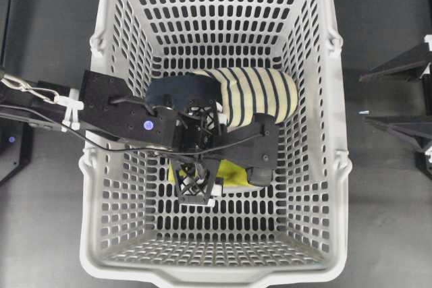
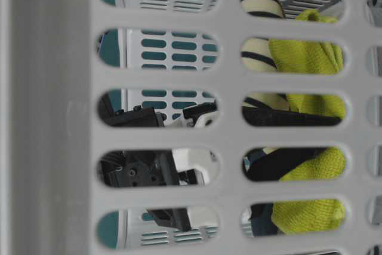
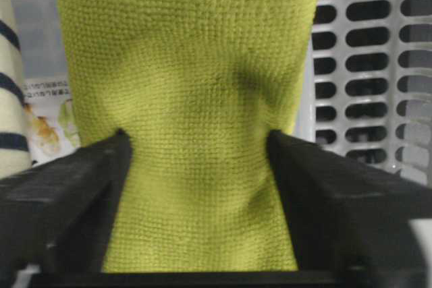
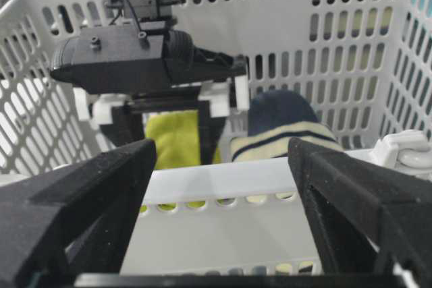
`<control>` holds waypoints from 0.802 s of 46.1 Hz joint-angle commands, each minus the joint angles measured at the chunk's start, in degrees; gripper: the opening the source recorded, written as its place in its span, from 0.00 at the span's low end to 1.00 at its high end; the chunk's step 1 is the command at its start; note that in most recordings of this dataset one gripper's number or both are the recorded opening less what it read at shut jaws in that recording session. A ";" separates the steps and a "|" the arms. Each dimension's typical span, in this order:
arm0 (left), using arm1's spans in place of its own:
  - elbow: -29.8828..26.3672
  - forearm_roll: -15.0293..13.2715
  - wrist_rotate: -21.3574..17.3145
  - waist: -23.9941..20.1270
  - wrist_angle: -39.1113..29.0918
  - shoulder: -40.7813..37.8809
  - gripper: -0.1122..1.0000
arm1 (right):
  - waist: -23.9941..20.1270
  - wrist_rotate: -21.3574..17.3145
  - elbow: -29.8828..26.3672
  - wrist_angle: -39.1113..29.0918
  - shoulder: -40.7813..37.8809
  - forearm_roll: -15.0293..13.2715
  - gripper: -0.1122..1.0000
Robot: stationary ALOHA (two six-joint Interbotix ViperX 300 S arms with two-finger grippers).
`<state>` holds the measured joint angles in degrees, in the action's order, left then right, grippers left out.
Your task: Pick up the yellow cloth from the shopping basket with the left arm.
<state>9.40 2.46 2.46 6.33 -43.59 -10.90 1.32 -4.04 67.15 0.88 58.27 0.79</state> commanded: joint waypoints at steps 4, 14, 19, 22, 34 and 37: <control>-0.09 0.09 -1.05 0.26 -0.26 0.44 0.44 | 0.09 0.00 -0.88 0.53 0.26 0.26 0.78; -2.55 0.09 -1.32 0.18 -1.14 2.90 0.23 | 0.09 0.00 -0.62 0.62 1.23 0.26 0.78; -6.94 0.18 -1.23 0.53 -4.66 4.66 0.23 | 0.09 0.00 -0.62 0.53 1.85 0.18 0.78; -10.99 0.09 -1.23 0.53 -8.79 5.45 0.23 | 0.09 0.00 -0.53 0.62 2.11 0.26 0.78; -30.76 0.09 -1.14 0.62 -28.83 5.45 0.23 | 0.09 0.00 -0.44 0.62 2.64 0.26 0.78; -35.60 0.09 -1.05 0.62 -33.57 4.31 0.23 | 0.09 0.00 -0.44 0.62 2.64 0.26 0.78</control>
<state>-18.90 2.46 1.32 6.86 -71.46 -6.86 1.23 -4.04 67.15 0.88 61.17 0.88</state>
